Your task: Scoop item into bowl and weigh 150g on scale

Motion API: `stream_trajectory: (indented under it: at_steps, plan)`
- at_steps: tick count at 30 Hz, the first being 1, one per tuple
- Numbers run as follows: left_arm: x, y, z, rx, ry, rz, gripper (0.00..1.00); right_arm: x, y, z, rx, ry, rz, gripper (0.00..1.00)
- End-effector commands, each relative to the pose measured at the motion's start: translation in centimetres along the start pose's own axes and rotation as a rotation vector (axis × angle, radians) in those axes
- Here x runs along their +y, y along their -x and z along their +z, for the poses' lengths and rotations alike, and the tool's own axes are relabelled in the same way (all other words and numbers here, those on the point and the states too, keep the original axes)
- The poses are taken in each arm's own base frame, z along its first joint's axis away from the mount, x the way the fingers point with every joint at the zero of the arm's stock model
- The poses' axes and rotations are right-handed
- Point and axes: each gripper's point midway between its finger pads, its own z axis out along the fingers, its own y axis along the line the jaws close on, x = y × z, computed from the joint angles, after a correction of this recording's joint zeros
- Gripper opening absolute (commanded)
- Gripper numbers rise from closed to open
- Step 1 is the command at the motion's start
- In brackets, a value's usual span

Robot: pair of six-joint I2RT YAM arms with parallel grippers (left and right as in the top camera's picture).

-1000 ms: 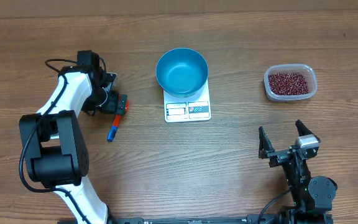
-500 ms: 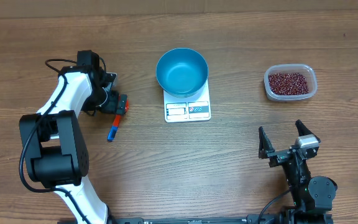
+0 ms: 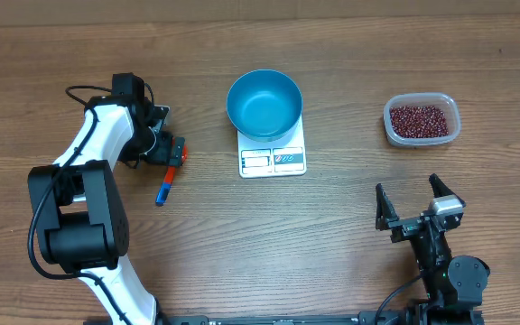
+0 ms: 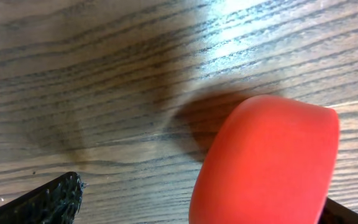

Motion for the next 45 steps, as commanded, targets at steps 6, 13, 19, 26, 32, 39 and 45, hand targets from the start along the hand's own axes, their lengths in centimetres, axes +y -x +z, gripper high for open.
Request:
stream_trajectory:
  at_steps: [6, 13, 19, 26, 32, 39, 45]
  plan:
    - [0.4, 1.1, -1.5, -0.007, 0.005, -0.019, 1.0, 0.1, -0.2, 0.0, -0.001, 0.004, -0.002, 1.0]
    - [0.5, 2.1, -2.5, -0.032, 0.01, -0.017, 0.99, 0.1, -0.2, 0.0, -0.001, 0.004, -0.002, 1.0]
    - [0.8, 2.1, -2.5, -0.032, 0.023, -0.017, 1.0, 0.1, -0.2, 0.0, -0.001, 0.004, -0.002, 1.0]
    - [1.5, 1.8, -2.5, -0.016, 0.062, -0.019, 1.0, 0.1, -0.2, 0.0, -0.001, 0.004, -0.002, 1.0]
    - [1.5, 1.7, -2.5, -0.013, 0.064, -0.019, 1.0, 0.1, -0.2, 0.0, -0.001, 0.004, -0.002, 1.0]
    - [1.5, 1.6, -2.4, -0.011, 0.067, -0.019, 0.99, 0.1, -0.2, 0.0, -0.001, 0.004, -0.002, 1.0]
    - [1.5, 1.1, -1.7, -0.002, 0.065, -0.019, 1.0, 0.1, -0.2, 0.0, -0.001, 0.004, -0.002, 1.0]
